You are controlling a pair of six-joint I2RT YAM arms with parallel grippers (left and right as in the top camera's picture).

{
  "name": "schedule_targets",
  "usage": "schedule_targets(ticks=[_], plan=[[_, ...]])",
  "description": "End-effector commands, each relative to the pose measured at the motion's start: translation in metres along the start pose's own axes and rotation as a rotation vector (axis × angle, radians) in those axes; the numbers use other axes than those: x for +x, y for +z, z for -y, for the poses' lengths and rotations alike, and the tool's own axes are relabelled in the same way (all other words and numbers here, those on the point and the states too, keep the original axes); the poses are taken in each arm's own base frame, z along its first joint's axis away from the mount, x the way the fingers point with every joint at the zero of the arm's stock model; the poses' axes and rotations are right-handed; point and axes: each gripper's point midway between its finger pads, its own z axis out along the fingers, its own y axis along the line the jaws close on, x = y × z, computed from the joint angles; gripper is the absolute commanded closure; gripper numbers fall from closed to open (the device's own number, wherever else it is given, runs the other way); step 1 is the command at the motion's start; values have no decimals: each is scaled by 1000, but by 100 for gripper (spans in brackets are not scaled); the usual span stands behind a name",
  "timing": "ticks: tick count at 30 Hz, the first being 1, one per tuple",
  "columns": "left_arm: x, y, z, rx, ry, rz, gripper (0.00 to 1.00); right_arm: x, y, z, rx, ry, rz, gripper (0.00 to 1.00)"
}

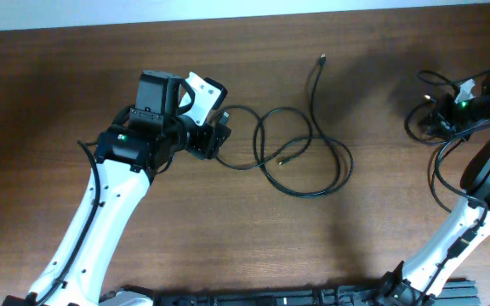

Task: Untangle cables

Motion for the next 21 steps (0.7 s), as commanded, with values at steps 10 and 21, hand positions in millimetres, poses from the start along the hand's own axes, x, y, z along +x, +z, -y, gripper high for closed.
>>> schedule_targets(ticks=[10,21], plan=[[-10,-9,1,-7,0,34,36,22,-130,-110,-122,-326,254,64],[-4,-9,-11,-82,-4,10,53,100,-108,-123,174,-369,35,64]])
